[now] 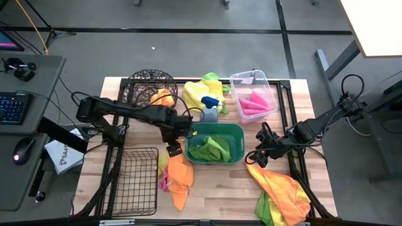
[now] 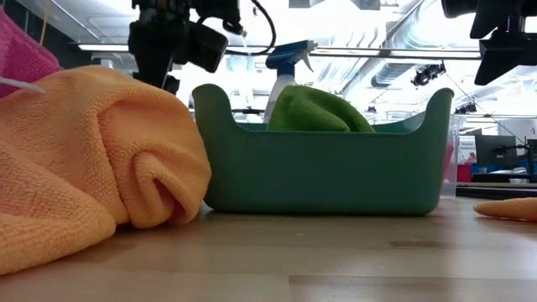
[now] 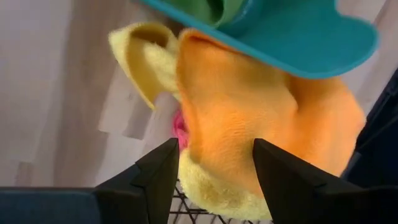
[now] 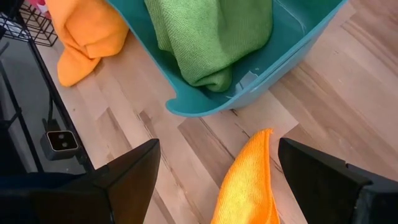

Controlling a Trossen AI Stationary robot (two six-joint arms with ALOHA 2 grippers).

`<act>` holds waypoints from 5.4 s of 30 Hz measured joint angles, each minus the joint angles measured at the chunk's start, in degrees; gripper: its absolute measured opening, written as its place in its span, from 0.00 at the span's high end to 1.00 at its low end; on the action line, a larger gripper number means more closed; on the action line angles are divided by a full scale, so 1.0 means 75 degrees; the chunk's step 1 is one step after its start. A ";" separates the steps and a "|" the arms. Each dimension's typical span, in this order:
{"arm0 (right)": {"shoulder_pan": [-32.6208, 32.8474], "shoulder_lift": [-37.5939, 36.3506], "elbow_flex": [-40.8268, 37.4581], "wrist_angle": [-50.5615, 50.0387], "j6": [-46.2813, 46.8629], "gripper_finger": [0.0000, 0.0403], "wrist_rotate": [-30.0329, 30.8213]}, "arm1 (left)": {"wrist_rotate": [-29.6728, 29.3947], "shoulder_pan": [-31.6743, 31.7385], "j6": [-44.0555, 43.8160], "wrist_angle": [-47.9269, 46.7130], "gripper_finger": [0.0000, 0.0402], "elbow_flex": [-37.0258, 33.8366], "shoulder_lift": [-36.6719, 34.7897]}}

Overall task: Sort microfiber towel by color & place in baskets
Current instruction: Put the orange towel into the circular wire basket, then put the yellow towel into the wire basket

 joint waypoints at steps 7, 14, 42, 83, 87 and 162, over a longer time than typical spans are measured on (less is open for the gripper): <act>0.0001 0.0000 0.0000 0.0000 0.0028 0.20 0.0128 | 0.0487 -0.0145 -0.0127 0.0452 0.73 -0.0069 0.0000; 0.0000 0.0000 0.0000 -0.0005 0.0102 0.20 0.0145 | 0.0789 -0.0083 0.0142 -0.0053 0.98 0.0186 -0.0212; 0.0000 -0.0003 0.0000 -0.0060 0.0420 0.20 0.0175 | -0.6432 0.2137 0.3420 -0.1175 1.00 0.4947 -0.3308; -0.0349 0.0000 0.0000 -0.0061 0.1142 0.20 0.0839 | -0.4157 0.5756 0.1597 0.2039 0.99 -0.2677 -0.3695; -0.0519 0.0000 0.0000 -0.0058 0.1121 0.20 0.0836 | -0.4185 0.5841 0.1744 0.1604 0.91 -0.2698 -0.3454; -0.1501 -0.0944 0.0000 0.1300 0.0020 0.20 0.2204 | -0.3410 0.3489 0.8397 0.4881 0.51 0.0546 0.2719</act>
